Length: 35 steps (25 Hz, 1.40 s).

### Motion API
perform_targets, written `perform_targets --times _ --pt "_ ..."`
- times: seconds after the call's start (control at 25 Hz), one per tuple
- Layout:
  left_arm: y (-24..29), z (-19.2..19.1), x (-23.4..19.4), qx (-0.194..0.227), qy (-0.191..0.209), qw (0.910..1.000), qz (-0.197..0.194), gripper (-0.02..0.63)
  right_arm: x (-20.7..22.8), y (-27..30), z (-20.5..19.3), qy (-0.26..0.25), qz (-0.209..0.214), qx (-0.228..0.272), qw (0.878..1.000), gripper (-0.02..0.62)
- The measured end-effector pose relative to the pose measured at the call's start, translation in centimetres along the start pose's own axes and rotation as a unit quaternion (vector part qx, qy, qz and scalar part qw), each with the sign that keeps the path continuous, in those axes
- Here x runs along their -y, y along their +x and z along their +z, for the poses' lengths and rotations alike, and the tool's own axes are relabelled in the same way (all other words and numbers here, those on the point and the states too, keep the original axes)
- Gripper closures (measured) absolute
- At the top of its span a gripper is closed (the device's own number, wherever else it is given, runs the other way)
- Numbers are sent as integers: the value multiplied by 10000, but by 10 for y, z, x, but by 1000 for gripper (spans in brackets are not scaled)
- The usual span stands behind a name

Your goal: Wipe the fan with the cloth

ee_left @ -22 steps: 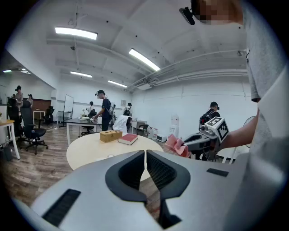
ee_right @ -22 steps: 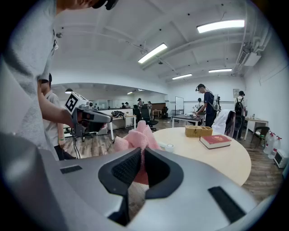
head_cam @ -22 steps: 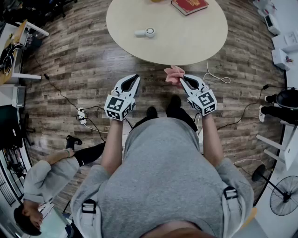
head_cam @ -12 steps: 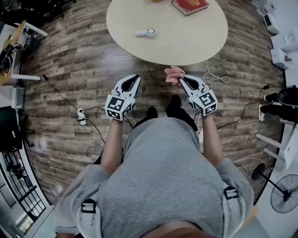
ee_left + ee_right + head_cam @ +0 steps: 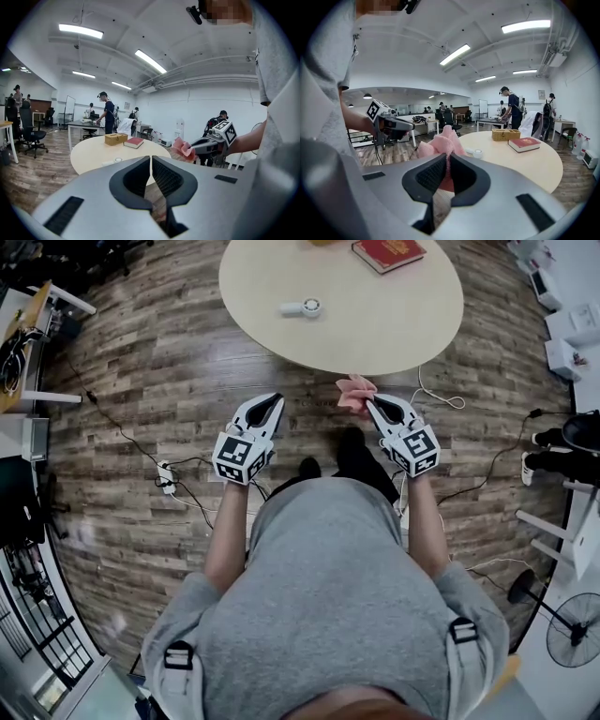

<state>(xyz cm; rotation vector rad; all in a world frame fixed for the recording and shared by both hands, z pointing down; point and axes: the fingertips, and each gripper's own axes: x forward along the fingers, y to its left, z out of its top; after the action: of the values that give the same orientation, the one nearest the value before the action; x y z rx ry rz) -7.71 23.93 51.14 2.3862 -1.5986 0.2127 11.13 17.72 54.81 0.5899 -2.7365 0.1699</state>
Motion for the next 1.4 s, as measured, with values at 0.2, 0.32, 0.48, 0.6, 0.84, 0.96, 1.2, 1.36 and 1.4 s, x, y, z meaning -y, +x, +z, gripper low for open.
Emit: perform_targets --times 0.2,0.32,0.48,0.6,0.84,0.96,1.2,1.36,1.4 --pt "3 4 -35 -53 -52 9999 126 575 8 32 4 101 59 -67 9999 566" --pt "16 11 -47 -43 -71 9997 216 575 23 47 11 72 173 -54 9998 566" --pt "35 14 -56 -96 -104 9994 306 575 44 66 19 34 305 -50 9995 566" --pt "52 17 -61 -116 -144 9991 394 575 60 77 21 19 451 -82 9989 566" --pt "93 25 -75 -191 -228 9979 581 575 105 100 24 28 690 -160 9975 566" --pt "111 30 -82 -236 -271 9970 691 575 126 112 25 23 832 -206 9963 566" --pt "139 38 -95 -280 -342 9946 935 575 156 134 28 7 1153 -290 9929 566" --pt "161 46 -100 -293 -370 9928 1101 575 179 153 31 -71 1416 -333 9893 566" --pt "167 48 -100 -290 -366 9925 1132 575 186 158 33 -108 1482 -338 9883 566"
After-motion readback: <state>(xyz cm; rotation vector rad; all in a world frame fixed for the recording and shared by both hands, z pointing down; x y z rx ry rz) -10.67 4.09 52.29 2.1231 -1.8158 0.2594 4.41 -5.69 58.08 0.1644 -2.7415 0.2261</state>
